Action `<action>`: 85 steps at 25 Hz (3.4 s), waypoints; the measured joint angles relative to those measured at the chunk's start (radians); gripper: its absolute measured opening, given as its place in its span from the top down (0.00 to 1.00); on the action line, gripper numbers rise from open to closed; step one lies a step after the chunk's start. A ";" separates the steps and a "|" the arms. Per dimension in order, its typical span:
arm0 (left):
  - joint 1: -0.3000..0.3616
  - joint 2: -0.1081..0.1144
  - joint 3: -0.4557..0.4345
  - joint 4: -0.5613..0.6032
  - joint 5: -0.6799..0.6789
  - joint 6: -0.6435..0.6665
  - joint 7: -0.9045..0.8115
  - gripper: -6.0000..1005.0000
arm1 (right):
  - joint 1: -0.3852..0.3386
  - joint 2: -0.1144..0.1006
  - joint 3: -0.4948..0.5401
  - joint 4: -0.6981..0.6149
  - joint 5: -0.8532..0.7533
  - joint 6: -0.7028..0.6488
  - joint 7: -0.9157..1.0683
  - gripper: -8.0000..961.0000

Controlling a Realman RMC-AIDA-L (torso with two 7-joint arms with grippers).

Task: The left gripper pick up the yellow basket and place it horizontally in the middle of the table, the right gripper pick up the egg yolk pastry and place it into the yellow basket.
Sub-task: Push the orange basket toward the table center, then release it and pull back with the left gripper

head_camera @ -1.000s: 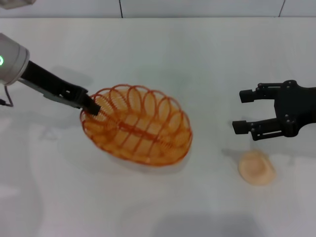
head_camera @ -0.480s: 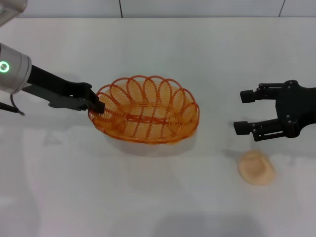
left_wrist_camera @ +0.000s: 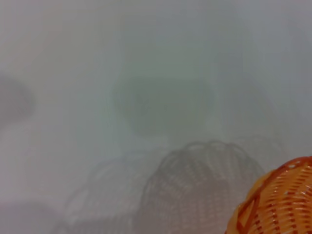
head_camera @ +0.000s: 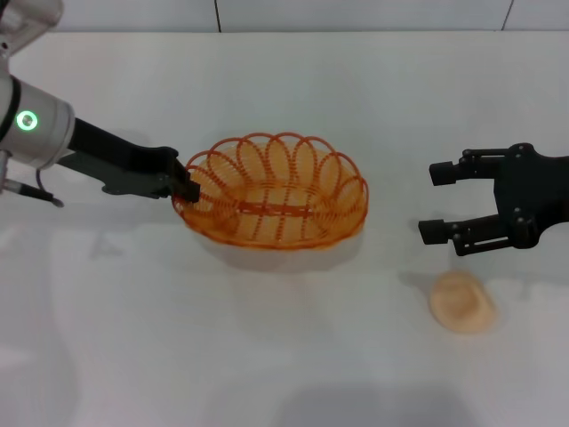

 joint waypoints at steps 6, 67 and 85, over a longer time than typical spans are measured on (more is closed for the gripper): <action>-0.029 -0.002 0.000 -0.070 0.000 -0.055 0.014 0.92 | 0.002 0.001 0.001 -0.001 0.000 -0.006 -0.005 0.14; -0.070 -0.035 -0.002 -0.202 0.065 -0.169 -0.023 0.92 | 0.028 -0.002 -0.004 -0.006 -0.009 -0.030 -0.009 0.19; -0.068 -0.035 0.002 -0.197 0.025 -0.160 0.008 0.62 | 0.032 0.000 -0.004 -0.007 -0.011 -0.030 -0.010 0.21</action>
